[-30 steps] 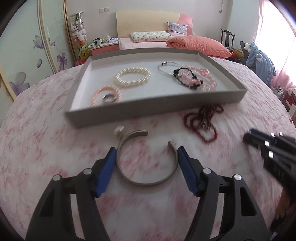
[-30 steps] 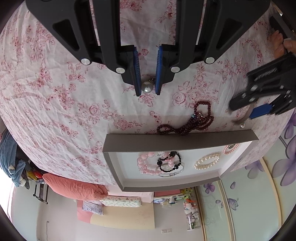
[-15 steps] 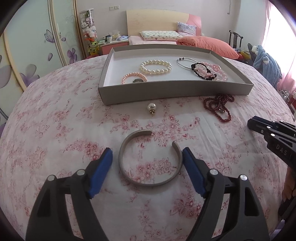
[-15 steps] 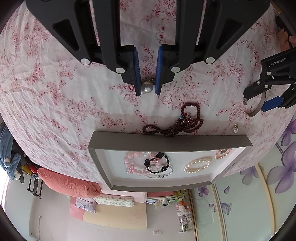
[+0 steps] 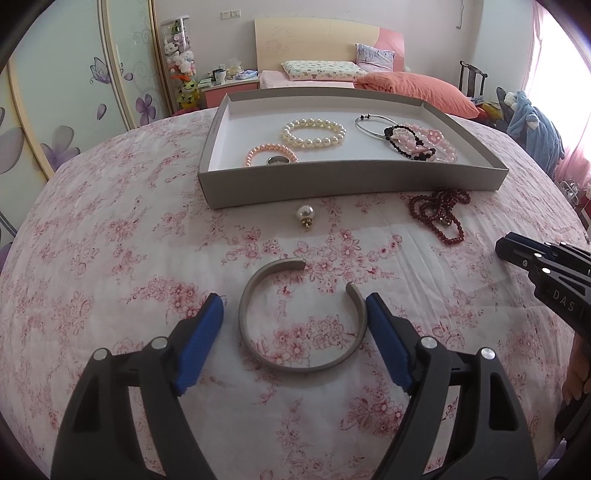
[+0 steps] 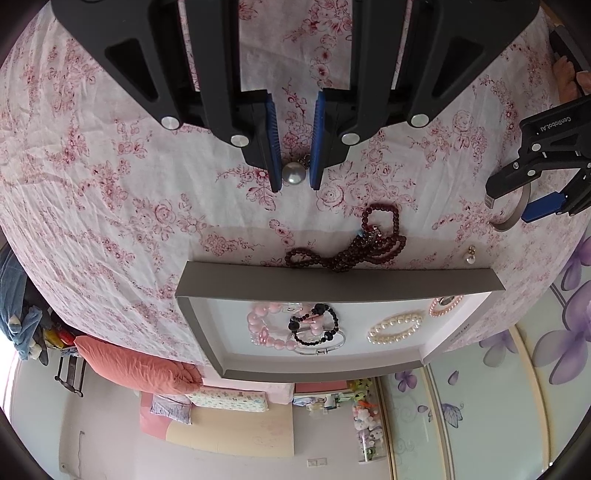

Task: Organize jewelry
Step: 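Grasp the silver cuff bangle with the left tool while the right tool holds the pearl earring, then carry the cuff bangle with the left tool while the right tool carries the pearl earring to the tray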

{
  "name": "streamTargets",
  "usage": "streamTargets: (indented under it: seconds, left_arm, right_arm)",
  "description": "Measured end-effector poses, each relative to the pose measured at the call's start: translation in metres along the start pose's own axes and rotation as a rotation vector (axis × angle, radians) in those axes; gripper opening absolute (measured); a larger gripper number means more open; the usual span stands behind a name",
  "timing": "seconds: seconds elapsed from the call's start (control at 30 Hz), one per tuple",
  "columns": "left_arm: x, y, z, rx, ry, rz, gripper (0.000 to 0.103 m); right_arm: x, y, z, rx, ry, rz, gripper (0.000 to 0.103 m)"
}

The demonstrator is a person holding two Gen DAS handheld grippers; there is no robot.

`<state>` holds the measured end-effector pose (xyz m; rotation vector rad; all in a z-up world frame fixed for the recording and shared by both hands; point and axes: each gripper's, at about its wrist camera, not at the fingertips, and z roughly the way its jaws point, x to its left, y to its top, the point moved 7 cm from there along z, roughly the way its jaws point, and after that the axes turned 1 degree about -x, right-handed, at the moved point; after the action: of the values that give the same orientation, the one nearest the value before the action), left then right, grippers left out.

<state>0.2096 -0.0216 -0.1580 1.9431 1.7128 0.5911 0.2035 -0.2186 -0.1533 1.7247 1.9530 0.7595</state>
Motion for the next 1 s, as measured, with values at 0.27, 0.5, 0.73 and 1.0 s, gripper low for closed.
streamTargets:
  seconds: [0.27,0.5,0.73,1.0]
  left_arm:
    - [0.0,0.0,0.0,0.0,0.001,0.0,0.076]
    - [0.002,0.001,-0.001,-0.011,-0.006,-0.006,0.065]
    - [0.016,-0.001,-0.008,-0.026,-0.025,-0.089,0.065]
    - [0.028,0.008,-0.051,-0.19,0.004,-0.15,0.065]
  right_arm:
    - [0.001,0.0,0.0,0.0,-0.001,0.001,0.017]
    - [0.0,0.0,0.0,0.0,0.004,0.013,0.016]
    - [0.004,0.006,-0.017,-0.049,0.031,0.056,0.016]
    - [0.02,0.026,-0.053,-0.211,0.036,0.048,0.016]
